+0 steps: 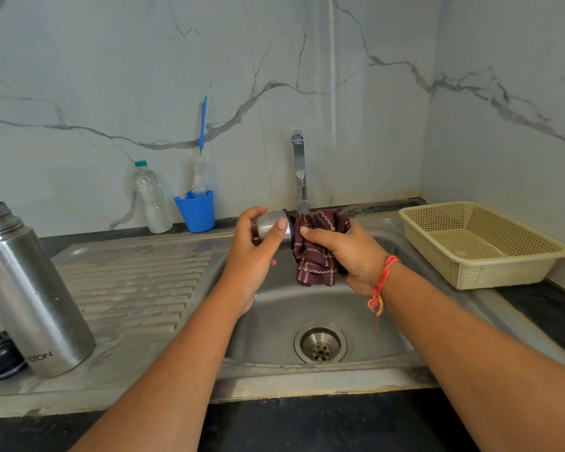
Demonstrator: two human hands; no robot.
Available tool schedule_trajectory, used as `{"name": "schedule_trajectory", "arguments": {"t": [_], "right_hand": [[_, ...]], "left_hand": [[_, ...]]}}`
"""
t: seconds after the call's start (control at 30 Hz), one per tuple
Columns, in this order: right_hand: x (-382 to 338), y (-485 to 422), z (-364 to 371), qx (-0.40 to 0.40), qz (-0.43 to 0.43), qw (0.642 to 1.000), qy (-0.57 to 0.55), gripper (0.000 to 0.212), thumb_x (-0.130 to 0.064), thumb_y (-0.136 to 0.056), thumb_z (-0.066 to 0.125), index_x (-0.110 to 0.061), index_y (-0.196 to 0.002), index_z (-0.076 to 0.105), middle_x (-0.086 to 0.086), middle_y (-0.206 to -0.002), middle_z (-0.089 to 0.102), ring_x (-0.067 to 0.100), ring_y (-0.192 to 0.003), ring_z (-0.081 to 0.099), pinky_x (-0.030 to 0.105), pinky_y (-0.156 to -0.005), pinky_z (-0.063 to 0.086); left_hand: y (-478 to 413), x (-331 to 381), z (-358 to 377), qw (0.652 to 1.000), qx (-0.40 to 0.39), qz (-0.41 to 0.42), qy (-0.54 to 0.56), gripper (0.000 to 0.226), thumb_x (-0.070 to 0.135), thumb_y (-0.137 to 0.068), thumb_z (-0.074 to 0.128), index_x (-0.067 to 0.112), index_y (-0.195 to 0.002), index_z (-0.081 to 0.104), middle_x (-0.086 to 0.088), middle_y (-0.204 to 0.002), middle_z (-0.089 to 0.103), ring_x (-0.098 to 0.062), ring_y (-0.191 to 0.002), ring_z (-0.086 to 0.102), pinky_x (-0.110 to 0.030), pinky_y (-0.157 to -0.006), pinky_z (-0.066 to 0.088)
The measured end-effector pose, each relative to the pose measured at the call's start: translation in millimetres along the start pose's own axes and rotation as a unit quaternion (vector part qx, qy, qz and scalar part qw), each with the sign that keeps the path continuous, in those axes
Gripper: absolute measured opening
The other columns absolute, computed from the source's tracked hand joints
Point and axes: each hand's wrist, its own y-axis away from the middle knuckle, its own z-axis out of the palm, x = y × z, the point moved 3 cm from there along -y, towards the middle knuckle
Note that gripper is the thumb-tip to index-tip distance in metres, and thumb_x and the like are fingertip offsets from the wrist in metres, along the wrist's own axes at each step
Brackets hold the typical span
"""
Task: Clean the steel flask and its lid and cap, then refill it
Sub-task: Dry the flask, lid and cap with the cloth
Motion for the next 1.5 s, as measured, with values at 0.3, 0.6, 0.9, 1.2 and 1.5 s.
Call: {"name": "schedule_trajectory", "arguments": {"t": [0.3,0.6,0.9,1.2,1.5], "right_hand": [[10,13,23,-0.124,0.113,0.979,-0.112,0.040,-0.031,-0.100,0.060,0.001,-0.121,0.066,0.019,-0.113,0.072,0.031,-0.105,0.071,0.044,-0.097,0.055],[7,16,35,-0.187,-0.119,0.893,0.391,0.025,-0.004,-0.078,0.079,-0.024,-0.089,0.068,0.004,-0.086,0.073,0.021,-0.082,0.071,0.040,-0.080,0.059],[12,13,43,-0.081,-0.296,0.590,0.747,0.031,-0.020,-0.086,0.069,-0.039,-0.110,0.066,-0.017,-0.111,0.064,0.022,-0.117,0.045,0.042,-0.090,0.042],[11,14,39,-0.151,0.049,0.963,0.217,0.019,-0.008,-0.081,0.078,-0.016,-0.098,0.074,0.006,-0.094,0.077,0.021,-0.092,0.074,0.036,-0.087,0.058],[-4,31,35,-0.142,0.114,0.979,-0.093,0.009,-0.015,-0.094,0.061,-0.011,-0.091,0.069,0.005,-0.080,0.070,0.015,-0.071,0.067,0.028,-0.064,0.055]], "left_hand": [[2,-4,4,0.996,-0.056,-0.072,-0.017,0.050,0.075,-0.087,0.060,0.033,-0.115,0.068,-0.004,-0.118,0.074,-0.029,-0.116,0.069,-0.058,-0.100,0.055],[6,0,-8,0.988,-0.020,-0.151,-0.007,0.030,0.049,-0.101,0.054,0.022,-0.092,0.063,-0.007,-0.078,0.066,-0.022,-0.072,0.064,-0.029,-0.059,0.049],[6,-9,-17,0.935,-0.020,-0.354,0.021,0.032,0.046,-0.096,0.056,0.014,-0.094,0.055,-0.007,-0.063,0.058,-0.009,-0.040,0.037,-0.014,-0.029,0.021],[5,5,-3,0.985,0.050,-0.157,-0.042,0.036,0.042,-0.106,0.041,0.018,-0.091,0.064,0.000,-0.067,0.063,-0.015,-0.062,0.059,-0.026,-0.055,0.047],[5,7,14,0.988,-0.003,0.114,-0.106,0.039,0.054,-0.103,0.038,0.023,-0.106,0.062,-0.012,-0.098,0.066,-0.031,-0.096,0.065,-0.054,-0.088,0.054]]}}
